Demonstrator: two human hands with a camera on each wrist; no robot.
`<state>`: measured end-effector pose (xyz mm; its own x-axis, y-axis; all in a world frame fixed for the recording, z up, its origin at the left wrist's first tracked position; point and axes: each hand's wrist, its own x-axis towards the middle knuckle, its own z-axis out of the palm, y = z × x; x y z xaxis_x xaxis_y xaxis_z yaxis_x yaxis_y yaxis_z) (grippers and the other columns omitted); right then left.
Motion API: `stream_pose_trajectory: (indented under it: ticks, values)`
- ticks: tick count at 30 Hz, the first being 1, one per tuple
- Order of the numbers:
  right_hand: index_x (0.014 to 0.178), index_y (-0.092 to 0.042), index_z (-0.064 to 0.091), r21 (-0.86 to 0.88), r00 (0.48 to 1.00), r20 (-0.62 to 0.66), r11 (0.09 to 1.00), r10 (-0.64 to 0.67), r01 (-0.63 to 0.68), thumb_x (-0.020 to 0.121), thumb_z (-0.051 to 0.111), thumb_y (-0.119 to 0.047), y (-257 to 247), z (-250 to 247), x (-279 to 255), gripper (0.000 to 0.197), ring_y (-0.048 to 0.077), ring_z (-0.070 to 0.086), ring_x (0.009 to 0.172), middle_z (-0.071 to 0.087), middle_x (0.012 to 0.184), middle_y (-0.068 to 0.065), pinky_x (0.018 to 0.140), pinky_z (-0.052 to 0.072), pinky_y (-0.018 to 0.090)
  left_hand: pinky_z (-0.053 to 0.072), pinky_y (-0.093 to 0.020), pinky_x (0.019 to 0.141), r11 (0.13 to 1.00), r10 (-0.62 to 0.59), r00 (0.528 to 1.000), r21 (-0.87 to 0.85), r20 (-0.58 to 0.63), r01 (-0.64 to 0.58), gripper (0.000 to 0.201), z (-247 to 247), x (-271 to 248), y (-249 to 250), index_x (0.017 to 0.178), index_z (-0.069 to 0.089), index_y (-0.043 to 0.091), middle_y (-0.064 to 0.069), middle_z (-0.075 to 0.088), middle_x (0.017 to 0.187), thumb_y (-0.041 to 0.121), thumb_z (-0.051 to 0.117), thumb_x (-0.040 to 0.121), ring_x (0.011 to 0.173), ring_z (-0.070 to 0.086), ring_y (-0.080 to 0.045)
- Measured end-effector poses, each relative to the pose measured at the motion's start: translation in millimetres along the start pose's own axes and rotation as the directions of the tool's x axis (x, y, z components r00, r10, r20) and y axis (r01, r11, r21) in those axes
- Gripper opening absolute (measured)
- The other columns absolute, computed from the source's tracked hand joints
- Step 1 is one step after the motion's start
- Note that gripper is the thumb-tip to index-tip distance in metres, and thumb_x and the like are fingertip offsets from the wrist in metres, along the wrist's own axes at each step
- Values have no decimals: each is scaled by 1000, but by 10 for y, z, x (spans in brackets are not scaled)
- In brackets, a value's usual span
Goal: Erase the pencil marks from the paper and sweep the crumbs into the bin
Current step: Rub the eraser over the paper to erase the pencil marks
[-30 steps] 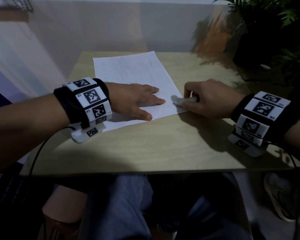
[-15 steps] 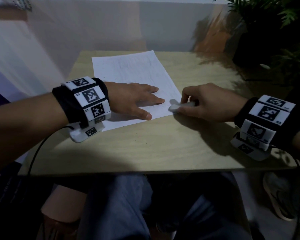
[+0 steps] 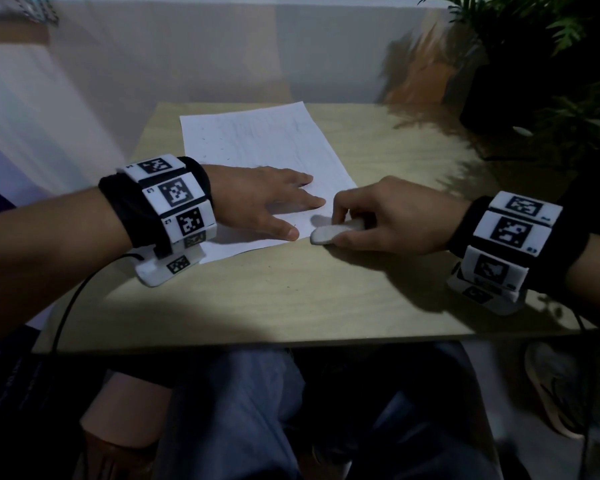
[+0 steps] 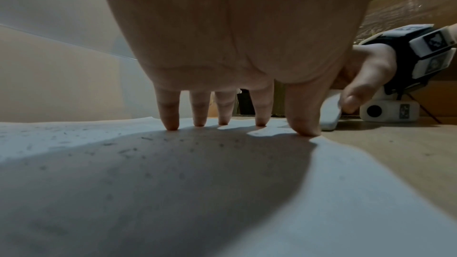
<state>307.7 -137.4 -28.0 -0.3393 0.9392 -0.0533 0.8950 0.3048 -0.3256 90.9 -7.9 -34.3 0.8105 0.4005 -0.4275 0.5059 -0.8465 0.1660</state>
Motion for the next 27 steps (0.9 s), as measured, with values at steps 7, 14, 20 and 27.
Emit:
stream_pose_trajectory:
  ticks: [7,14,20,27]
  values:
    - [112,-23,58,-38,996,-90,999,22,-25,92,53,-46,188,-26,66,31,23,59,86,67,99,-1,74,45,37,16,-38,125,999,47,997,-22,-68,-49,76,17,14,3,158,23,42,4,13,169,59,59,93,153,16,-17]
    - [100,-27,55,-137,976,-126,971,180,-197,91,49,-64,298,-75,129,39,30,55,78,62,87,6,64,40,35,45,-45,101,997,72,954,29,-291,-67,64,-35,-93,114,132,60,30,4,55,132,74,50,86,116,53,-18]
    - [100,-25,51,-320,958,-167,907,232,-275,95,46,-60,248,-34,156,35,32,51,74,55,84,8,62,43,38,43,-41,106,979,-12,998,201,-59,23,62,-131,-332,180,145,45,40,12,42,146,71,43,91,127,49,-16]
    - [103,-26,56,-124,981,-185,988,65,-89,93,55,-50,-2,-19,134,26,28,59,77,68,87,2,69,52,42,44,-41,100,965,-140,984,210,-107,160,60,-167,-111,80,145,45,40,-1,50,138,71,40,93,116,55,-24]
